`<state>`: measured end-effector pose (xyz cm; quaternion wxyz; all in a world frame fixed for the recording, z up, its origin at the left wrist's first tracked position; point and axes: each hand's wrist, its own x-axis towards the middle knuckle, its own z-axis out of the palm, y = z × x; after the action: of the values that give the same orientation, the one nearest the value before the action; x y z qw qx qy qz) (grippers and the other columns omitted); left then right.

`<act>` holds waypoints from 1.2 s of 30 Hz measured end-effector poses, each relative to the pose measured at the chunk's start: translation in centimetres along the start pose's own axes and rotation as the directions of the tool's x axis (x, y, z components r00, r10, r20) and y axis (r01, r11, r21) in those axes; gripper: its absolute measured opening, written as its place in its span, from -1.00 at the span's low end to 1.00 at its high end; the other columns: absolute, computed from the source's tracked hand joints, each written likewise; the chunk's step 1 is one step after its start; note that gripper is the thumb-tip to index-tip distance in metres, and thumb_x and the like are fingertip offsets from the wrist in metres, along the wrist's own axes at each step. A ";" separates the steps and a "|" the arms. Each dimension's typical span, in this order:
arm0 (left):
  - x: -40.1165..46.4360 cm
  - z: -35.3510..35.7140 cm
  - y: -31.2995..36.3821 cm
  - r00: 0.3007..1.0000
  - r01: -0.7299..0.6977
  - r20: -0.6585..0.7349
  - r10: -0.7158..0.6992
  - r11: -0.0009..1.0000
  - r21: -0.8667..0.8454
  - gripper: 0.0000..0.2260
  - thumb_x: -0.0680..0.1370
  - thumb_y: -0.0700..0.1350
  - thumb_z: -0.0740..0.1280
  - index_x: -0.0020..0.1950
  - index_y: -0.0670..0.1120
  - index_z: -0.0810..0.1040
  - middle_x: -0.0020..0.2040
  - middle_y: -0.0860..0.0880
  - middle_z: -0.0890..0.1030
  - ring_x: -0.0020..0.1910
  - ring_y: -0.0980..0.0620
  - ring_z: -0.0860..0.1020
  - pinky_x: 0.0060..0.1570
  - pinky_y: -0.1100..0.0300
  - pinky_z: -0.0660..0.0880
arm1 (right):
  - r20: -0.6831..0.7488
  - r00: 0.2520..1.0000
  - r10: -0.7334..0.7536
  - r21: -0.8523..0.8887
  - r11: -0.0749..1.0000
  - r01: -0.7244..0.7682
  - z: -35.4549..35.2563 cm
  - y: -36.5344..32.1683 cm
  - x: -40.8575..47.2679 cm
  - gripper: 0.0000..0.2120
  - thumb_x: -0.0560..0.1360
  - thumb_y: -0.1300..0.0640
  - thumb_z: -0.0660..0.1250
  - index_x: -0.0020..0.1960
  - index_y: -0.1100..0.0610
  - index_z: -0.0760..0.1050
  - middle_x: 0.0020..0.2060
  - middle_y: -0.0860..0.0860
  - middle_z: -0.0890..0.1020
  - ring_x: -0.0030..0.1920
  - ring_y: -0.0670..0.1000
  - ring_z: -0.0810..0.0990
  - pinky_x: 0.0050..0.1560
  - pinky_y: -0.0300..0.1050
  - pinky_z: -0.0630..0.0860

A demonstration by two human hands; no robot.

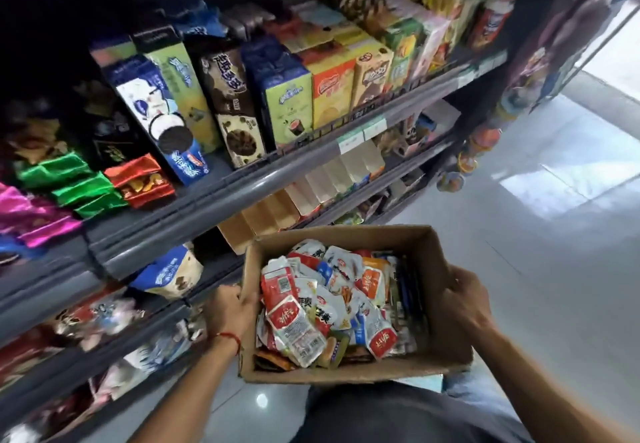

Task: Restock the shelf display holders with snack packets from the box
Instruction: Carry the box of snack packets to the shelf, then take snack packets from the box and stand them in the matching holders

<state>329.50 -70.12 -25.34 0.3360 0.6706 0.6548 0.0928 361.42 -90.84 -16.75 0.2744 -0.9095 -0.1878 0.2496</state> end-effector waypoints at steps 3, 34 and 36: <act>-0.1 0.6 2.8 0.996 0.072 -0.041 -0.073 0.997 -0.027 -0.56 0.48 -0.07 0.40 -0.53 -0.09 0.29 -0.56 -0.04 0.31 -0.52 0.00 0.31 -0.45 0.18 0.13 | 0.085 0.996 -0.025 -0.026 0.999 0.027 -0.6 -1.1 4.9 -0.66 0.42 0.38 0.27 0.00 0.02 0.64 -0.20 0.09 0.68 -0.13 0.12 0.61 -0.10 -0.09 0.42; 7.8 36.6 -3.9 0.842 0.513 -0.195 -0.503 0.859 -0.003 -0.60 0.47 -0.14 0.42 -0.51 -0.05 0.34 -0.53 0.06 0.41 -0.44 -0.04 0.45 -0.43 0.22 0.26 | 0.539 0.812 -0.222 -0.219 0.894 0.390 23.2 14.0 42.9 -0.62 0.47 0.44 0.29 -0.39 0.05 0.45 -0.52 -0.07 0.46 -0.42 -0.03 0.44 -0.41 -0.22 0.26; 10.2 36.6 -6.2 0.890 0.435 -0.175 -0.420 0.899 0.056 -0.61 0.45 -0.15 0.44 -0.50 -0.03 0.33 -0.50 0.02 0.43 -0.41 -0.07 0.49 -0.40 0.17 0.25 | 0.530 0.816 -0.230 -0.224 0.890 0.396 25.5 14.4 43.8 -0.59 0.43 0.45 0.30 -0.44 0.04 0.40 -0.52 -0.03 0.46 -0.41 0.08 0.45 -0.37 -0.13 0.30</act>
<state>346.37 -73.13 -59.81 0.2634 0.5154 0.8146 0.0386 385.39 -70.81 -59.14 0.1022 -0.8044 -0.4384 0.3877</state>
